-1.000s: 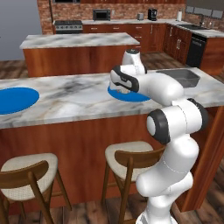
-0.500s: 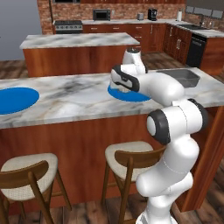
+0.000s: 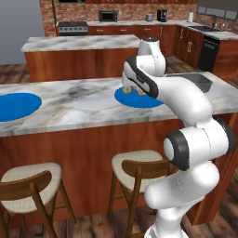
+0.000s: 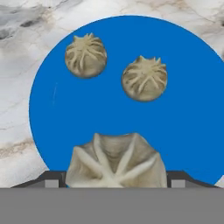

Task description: Place two dumplings into each of the tupperware containers and then place the containers in the fridge.

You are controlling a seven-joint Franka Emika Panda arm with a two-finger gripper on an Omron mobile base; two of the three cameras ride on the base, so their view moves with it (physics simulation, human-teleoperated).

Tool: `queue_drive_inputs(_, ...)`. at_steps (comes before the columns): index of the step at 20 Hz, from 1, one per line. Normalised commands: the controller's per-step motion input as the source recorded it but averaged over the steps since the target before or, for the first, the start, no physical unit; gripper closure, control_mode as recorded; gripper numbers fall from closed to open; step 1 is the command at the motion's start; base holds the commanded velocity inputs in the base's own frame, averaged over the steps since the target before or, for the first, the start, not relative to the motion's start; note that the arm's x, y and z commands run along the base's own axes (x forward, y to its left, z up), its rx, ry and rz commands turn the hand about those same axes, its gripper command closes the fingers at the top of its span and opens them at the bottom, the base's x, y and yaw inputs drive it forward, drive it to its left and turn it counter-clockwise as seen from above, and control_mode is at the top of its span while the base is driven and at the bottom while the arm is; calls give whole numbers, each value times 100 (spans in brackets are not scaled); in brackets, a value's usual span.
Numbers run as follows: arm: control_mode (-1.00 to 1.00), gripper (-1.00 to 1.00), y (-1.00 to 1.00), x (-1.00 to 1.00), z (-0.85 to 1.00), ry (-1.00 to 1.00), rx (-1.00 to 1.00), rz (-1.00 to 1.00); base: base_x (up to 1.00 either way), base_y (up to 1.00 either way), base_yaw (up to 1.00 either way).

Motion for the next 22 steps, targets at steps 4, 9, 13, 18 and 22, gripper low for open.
queue_drive_inputs(4,-100,100,-17,-100,48,0,0,-5,0,0,0)
queue_drive_inputs(9,-100,100,-14,-100,12,0,1,0,0,0,0)
queue_drive_inputs(13,-100,100,0,-92,1,5,4,0,0,0,0)
queue_drive_inputs(18,-100,100,0,-72,0,4,1,0,0,0,0)
queue_drive_inputs(22,-100,100,0,-48,0,0,0,0,0,0,0)
